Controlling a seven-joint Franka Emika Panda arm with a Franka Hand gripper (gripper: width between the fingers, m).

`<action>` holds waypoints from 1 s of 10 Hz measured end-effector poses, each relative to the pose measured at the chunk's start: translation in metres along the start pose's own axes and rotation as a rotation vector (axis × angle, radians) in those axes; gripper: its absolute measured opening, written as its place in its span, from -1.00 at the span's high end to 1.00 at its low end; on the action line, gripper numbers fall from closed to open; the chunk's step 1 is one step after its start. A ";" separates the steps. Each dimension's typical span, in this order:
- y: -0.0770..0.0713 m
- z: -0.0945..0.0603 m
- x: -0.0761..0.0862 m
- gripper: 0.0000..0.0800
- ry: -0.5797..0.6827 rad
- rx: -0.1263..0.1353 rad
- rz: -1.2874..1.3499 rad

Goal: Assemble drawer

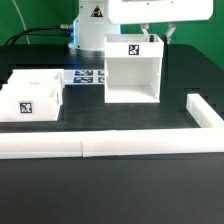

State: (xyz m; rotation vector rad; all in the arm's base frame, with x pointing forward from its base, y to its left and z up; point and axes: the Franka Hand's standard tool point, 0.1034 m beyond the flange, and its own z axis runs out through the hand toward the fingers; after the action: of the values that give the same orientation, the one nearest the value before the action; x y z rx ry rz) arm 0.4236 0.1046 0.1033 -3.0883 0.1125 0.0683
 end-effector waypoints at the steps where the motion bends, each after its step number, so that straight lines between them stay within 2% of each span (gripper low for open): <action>1: 0.000 0.000 0.000 0.85 0.000 0.000 0.000; 3: 0.000 0.000 0.000 0.91 0.000 0.000 0.000; 9: 0.001 0.000 0.001 0.91 0.000 0.001 -0.008; 10: 0.003 -0.001 0.010 0.91 0.004 0.007 -0.030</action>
Offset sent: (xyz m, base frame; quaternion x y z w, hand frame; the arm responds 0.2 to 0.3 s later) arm 0.0000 0.0000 0.0000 0.0000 0.0000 0.0000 1.0000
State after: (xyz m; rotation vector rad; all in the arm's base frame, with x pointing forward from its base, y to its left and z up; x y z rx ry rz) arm 0.4332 0.1006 0.1040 -3.0824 0.0671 0.0607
